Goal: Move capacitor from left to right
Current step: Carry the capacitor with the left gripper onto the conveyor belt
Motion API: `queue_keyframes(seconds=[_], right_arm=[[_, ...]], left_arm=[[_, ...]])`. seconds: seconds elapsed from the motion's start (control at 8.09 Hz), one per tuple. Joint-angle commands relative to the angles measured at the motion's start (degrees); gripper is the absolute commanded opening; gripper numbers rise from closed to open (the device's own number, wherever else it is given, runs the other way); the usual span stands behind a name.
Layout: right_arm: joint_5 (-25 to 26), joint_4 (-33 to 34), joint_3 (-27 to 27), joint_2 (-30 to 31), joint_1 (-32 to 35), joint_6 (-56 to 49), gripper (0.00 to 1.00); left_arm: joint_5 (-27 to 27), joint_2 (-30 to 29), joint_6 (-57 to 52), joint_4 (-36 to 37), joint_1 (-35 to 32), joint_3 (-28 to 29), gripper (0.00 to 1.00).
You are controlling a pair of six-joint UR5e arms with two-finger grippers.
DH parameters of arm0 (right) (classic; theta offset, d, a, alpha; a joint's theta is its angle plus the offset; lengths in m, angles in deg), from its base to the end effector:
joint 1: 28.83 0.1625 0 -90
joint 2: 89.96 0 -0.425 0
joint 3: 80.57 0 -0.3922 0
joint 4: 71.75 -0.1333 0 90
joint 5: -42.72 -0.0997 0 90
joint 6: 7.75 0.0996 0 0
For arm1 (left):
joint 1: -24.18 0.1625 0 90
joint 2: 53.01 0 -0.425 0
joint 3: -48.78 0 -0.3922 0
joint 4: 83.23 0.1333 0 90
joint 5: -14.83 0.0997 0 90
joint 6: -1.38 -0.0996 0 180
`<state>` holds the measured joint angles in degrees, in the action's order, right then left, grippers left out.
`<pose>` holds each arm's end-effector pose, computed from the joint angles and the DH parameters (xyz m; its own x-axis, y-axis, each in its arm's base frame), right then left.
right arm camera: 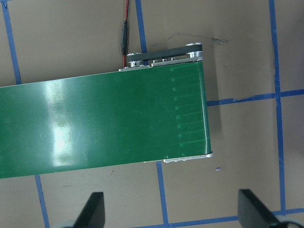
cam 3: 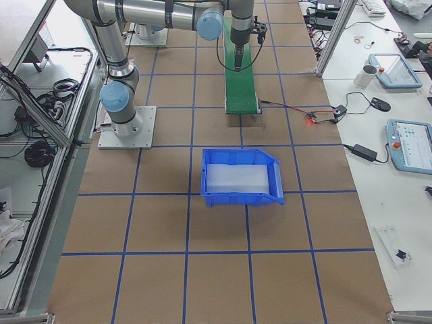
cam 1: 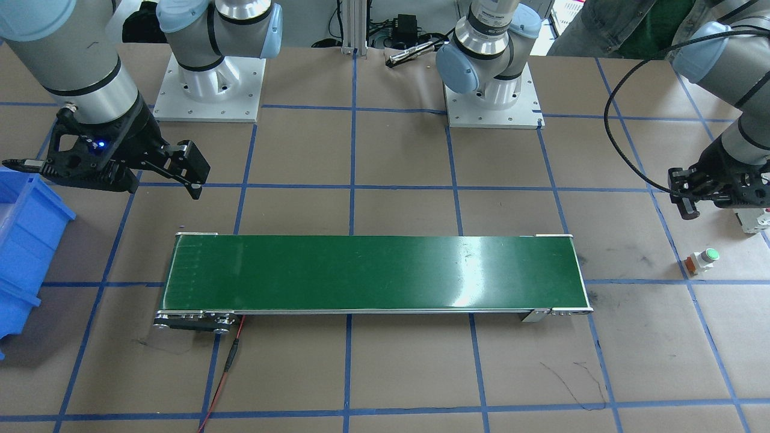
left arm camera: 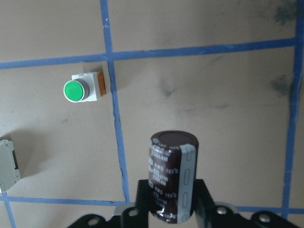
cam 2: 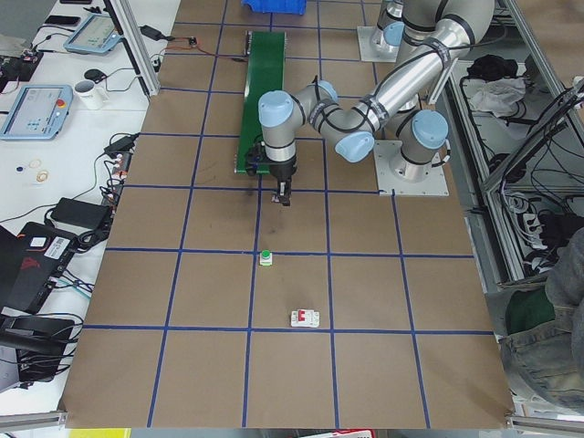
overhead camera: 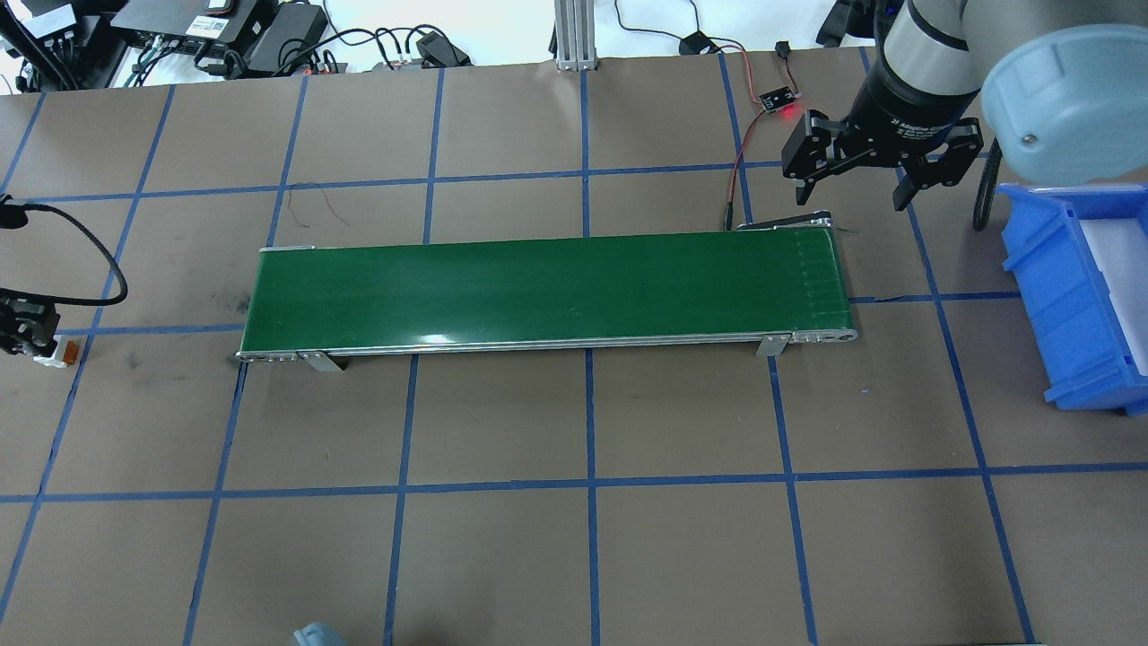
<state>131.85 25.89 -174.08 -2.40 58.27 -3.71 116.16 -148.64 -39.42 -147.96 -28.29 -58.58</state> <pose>0.1088 -0.5169 0.4499 -0.9926 0.1203 -0.0172 0.1208 0.9923 -0.0283 0.2182 -0.4708 0.3387 -0.9828 0.0609 -0.1746 0.0442 0.9942 0.0982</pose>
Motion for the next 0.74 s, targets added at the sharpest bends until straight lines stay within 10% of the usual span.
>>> queue_keyframes(seconds=[0.0,0.62], right_arm=[[0.07,0.09,0.0,-0.02,0.0,0.0,1.0],[0.07,0.09,0.0,-0.02,0.0,0.09,1.0]], left_arm=[[-0.34,0.79,13.58,-0.14,-10.95,1.28,0.24],[-3.42,-5.0,30.15,2.49,-24.78,1.37,0.25]])
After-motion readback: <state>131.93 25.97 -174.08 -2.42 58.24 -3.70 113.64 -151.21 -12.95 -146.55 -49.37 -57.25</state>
